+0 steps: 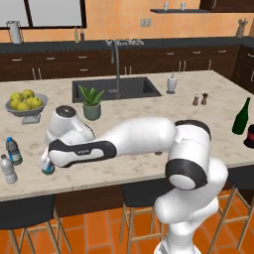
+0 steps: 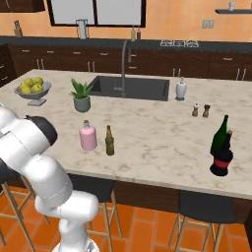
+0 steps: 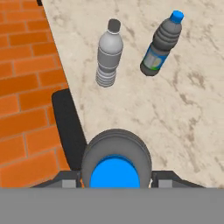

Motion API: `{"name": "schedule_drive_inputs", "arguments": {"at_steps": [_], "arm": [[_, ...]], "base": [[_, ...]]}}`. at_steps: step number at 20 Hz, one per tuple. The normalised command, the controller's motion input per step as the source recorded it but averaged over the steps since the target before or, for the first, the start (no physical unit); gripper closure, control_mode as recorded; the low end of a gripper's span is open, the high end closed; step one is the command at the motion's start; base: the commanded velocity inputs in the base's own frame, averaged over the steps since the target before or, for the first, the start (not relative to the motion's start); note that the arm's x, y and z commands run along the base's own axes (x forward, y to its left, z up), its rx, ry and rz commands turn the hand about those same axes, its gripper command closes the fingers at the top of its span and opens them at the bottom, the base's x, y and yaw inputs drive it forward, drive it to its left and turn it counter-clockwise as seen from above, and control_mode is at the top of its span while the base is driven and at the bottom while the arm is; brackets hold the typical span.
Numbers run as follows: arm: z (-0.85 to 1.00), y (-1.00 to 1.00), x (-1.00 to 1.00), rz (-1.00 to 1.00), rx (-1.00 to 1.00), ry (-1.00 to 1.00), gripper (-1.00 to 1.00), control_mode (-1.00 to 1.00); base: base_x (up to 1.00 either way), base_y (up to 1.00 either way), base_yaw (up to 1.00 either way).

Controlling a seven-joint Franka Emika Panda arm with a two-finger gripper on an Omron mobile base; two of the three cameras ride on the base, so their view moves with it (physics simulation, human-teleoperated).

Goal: Move the plastic bottles in the middle to the plastics group, and the glass bottles in the middle to the glass group.

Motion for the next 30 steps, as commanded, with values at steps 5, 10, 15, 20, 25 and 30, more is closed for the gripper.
{"name": "schedule_drive_inputs", "arguments": {"at_steps": [5, 10, 15, 20, 25, 30], "arm": [[-0.04, 0.37, 0.16, 0.0, 0.13, -0.1, 1.0, -1.0], [-0.15, 0.14, 0.28, 0.0, 0.15, 0.03, 1.0, -1.0], [-0.34, 0.02, 0.21, 0.0, 0.01, 0.13, 1.0, -1.0], [-0.31, 0.02, 0.26, 0.0, 0.0, 0.13, 1.0, -1.0], [-0.45, 0.17, 0.22, 0.0, -0.01, 0.03, 1.0, -1.0], [-0.54, 0.27, 0.04, 0.0, -0.06, 0.0, 1.0, -1.0]], "base": [[0.0, 0.0, 0.0], [0.0, 0.0, 0.0], [0.0, 0.0, 0.0], [0.0, 0.0, 0.0], [0.0, 0.0, 0.0], [0.0, 0.0, 0.0]]}}
